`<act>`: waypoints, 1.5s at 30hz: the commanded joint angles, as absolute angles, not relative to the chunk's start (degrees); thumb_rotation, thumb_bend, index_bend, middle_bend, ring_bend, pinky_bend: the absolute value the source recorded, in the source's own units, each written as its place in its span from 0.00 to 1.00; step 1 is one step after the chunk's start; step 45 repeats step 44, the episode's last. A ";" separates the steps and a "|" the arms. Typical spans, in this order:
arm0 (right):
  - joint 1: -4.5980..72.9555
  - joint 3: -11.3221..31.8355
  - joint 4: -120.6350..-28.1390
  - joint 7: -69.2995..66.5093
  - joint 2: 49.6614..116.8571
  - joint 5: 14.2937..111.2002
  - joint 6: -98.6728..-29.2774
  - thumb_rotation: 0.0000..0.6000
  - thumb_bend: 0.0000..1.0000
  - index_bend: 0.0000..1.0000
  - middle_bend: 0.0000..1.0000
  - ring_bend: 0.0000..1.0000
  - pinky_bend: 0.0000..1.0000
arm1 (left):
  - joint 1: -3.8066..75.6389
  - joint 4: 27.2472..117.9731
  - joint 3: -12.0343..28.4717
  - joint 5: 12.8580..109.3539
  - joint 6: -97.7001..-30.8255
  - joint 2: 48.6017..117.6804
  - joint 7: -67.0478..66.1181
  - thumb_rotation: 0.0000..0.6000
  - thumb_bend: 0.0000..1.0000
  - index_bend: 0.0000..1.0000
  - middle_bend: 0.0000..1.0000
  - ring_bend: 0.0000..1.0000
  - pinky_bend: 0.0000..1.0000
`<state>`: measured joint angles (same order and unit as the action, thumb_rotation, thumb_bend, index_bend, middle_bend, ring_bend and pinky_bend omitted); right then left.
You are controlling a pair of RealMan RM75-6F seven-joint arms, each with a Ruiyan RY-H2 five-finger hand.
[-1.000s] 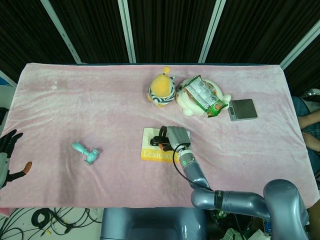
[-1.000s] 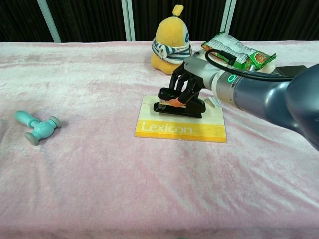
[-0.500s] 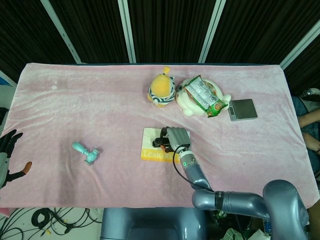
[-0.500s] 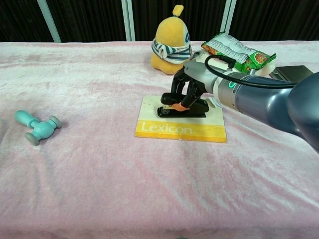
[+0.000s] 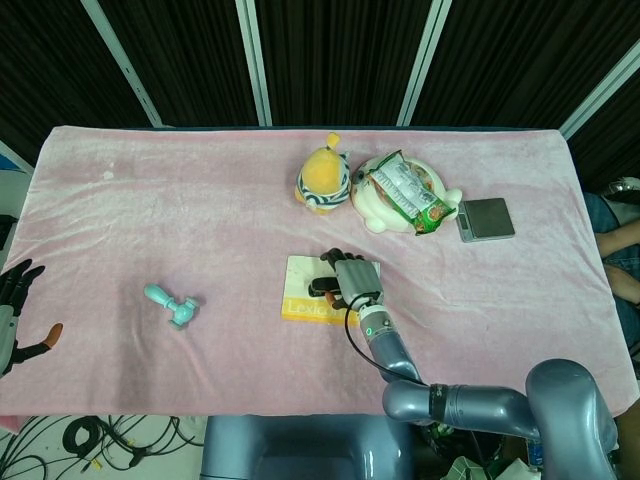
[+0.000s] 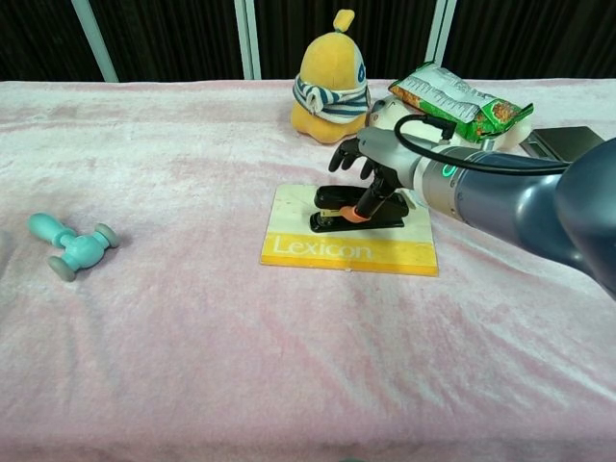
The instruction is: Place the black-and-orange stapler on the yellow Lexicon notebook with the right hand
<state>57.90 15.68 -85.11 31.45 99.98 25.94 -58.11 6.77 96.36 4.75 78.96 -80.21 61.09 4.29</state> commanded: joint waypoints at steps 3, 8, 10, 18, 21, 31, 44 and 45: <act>56.91 16.20 -88.81 31.90 97.04 26.52 -60.17 1.00 0.28 0.17 0.10 0.15 0.12 | 6.76 96.49 4.83 78.79 -80.25 61.11 4.22 1.00 0.31 0.11 0.01 0.00 0.11; 54.76 15.39 -95.60 32.80 90.89 27.79 -62.39 1.00 0.28 0.17 0.07 0.14 0.12 | 6.69 96.49 4.67 79.18 -80.55 61.22 3.69 1.00 0.31 0.11 0.01 0.00 0.11; 52.46 15.44 -100.67 31.15 85.94 28.87 -62.94 1.00 0.28 0.17 0.07 0.14 0.12 | 6.61 96.43 4.67 79.30 -80.81 61.34 3.70 1.00 0.31 0.11 0.01 0.00 0.11; 40.61 10.62 -111.50 20.46 69.48 45.16 -64.51 1.00 0.26 0.16 0.07 0.14 0.12 | 6.40 96.19 4.80 80.00 -81.94 61.90 3.65 1.00 0.31 0.11 0.01 0.00 0.11; 34.93 5.98 -111.69 16.16 65.19 55.54 -67.18 1.00 0.25 0.15 0.07 0.14 0.12 | 6.43 96.16 4.94 80.21 -82.28 62.17 3.53 1.00 0.31 0.11 0.01 0.00 0.11; 19.98 -4.49 -100.31 3.06 63.74 79.00 -82.41 1.00 0.24 0.14 0.07 0.14 0.11 | 6.16 95.43 4.79 81.80 -83.96 62.86 2.40 1.00 0.31 0.11 0.01 0.00 0.11; 10.25 -4.09 -85.28 0.78 70.73 82.75 -93.75 1.00 0.22 0.12 0.07 0.14 0.11 | 5.83 94.96 4.05 83.10 -84.62 63.37 1.44 1.00 0.31 0.11 0.01 0.00 0.11; 10.25 -4.09 -85.28 0.78 70.73 82.75 -93.75 1.00 0.22 0.12 0.07 0.14 0.11 | 5.83 94.96 4.05 83.10 -84.62 63.37 1.44 1.00 0.31 0.11 0.01 0.00 0.11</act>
